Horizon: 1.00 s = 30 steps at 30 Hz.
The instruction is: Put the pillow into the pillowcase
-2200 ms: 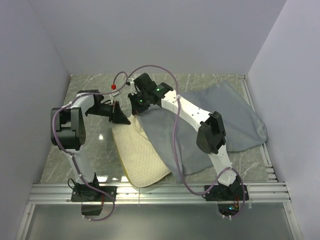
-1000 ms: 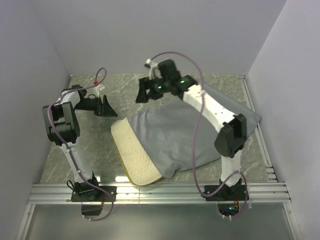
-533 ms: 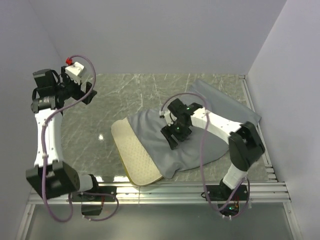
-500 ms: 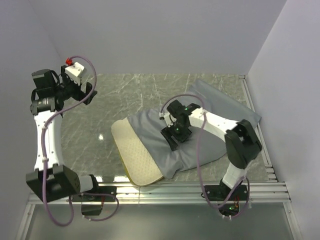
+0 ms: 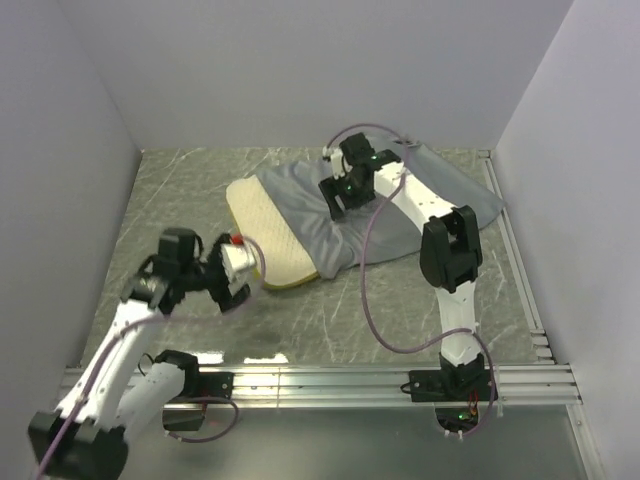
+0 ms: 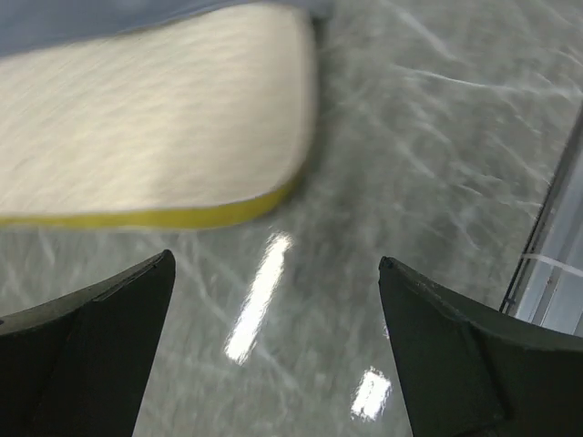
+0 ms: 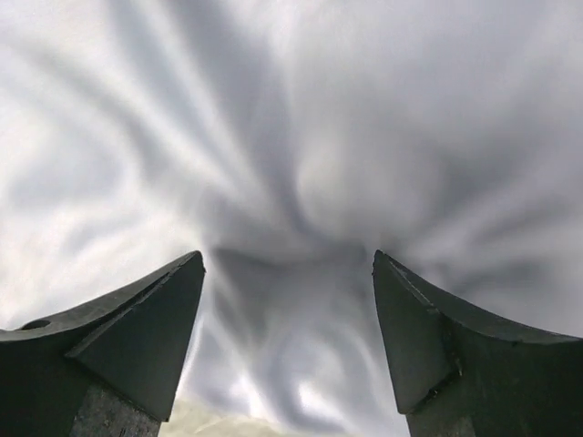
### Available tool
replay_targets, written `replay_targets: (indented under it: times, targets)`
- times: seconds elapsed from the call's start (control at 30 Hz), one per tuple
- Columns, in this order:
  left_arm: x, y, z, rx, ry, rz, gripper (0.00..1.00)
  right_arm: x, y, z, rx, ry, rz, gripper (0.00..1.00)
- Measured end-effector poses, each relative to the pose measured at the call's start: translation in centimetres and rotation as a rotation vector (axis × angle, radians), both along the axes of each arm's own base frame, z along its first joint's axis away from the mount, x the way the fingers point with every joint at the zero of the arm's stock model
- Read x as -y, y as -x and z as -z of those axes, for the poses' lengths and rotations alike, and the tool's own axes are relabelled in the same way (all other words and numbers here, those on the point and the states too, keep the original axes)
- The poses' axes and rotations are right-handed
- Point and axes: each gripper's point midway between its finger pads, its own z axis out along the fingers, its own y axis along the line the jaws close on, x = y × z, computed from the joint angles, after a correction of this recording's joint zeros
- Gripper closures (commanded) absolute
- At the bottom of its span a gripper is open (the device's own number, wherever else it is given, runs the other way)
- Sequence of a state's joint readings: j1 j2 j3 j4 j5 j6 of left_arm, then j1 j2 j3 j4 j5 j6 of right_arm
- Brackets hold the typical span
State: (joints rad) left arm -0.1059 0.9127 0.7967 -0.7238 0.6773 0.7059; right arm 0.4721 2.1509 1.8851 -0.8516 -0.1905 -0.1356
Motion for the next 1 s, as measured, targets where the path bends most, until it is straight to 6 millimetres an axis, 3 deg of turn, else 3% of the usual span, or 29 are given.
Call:
replay_targets:
  times: [0.1, 0.17, 0.23, 0.33, 0.43, 0.5, 0.57, 0.6, 0.63, 0.7, 0.73, 0.77, 0.8, 0.9, 0.93, 1.0]
  targets:
    - [3.4, 3.1, 1.3, 0.11, -0.031, 0.161, 0.01, 0.0, -2.3, -3.7, 0.117, -0.054, 0.015, 0.18]
    - [5.1, 3.7, 2.2, 0.17, -0.052, 0.232, 0.01, 0.0, -1.1, -6.0, 0.151, -0.099, 0.018, 0.2]
    - [5.7, 2.8, 3.5, 0.185, -0.091, 0.236, 0.01, 0.5, 1.7, -7.7, 0.153, -0.149, 0.03, 0.2]
    - [5.8, 0.1, 4.7, 0.216, -0.154, 0.217, 0.01, 1.7, 8.2, -9.0, 0.117, -0.249, 0.048, 0.21]
    - [5.9, -2.2, 5.8, 0.265, -0.212, 0.236, 0.01, 2.3, 12.8, -8.9, 0.105, -0.333, 0.061, 0.21]
    - [6.1, -3.3, 7.0, 0.279, -0.258, 0.273, 0.01, 2.6, 14.8, -7.9, 0.083, -0.355, 0.063, 0.2]
    - [6.3, -4.1, 8.2, 0.281, -0.302, 0.31, 0.01, 2.6, 15.4, -6.6, 0.053, -0.352, 0.067, 0.19]
    - [6.4, -4.7, 8.9, 0.286, -0.323, 0.33, 0.08, 2.6, 15.5, -6.0, 0.044, -0.348, 0.068, 0.19]
    - [6.5, -5.1, 9.5, 0.287, -0.337, 0.343, 0.33, 2.6, 15.4, -5.2, 0.032, -0.343, 0.073, 0.2]
    - [6.6, -5.7, 10.7, 0.285, -0.367, 0.368, 0.58, 2.5, 15.4, -3.7, 0.012, -0.335, 0.078, 0.21]
    - [6.8, -6.1, 11.1, 0.274, -0.375, 0.37, 0.82, 2.6, 15.5, -2.9, 0.003, -0.331, 0.082, 0.21]
    - [7.1, -6.6, 11.4, 0.257, -0.379, 0.368, 0.94, 2.6, 15.6, -2.4, -0.002, -0.328, 0.085, 0.21]
    - [7.5, -7.2, 11.3, 0.252, -0.378, 0.367, 1.0, 2.7, 15.7, -2.0, -0.007, -0.326, 0.088, 0.21]
    - [9.2, -8.8, 9.8, 0.171, -0.332, 0.34, 1.0, 2.8, 15.7, -1.3, 0.002, -0.321, 0.092, 0.27]
    - [9.7, -9.1, 9.2, 0.15, -0.31, 0.329, 1.0, 2.8, 15.6, -1.3, 0.007, -0.322, 0.089, 0.37]
    - [11.2, -10.2, 6.6, 0.095, -0.225, 0.281, 0.99, 2.7, 15.6, -1.6, 0.018, -0.326, 0.077, 0.43]
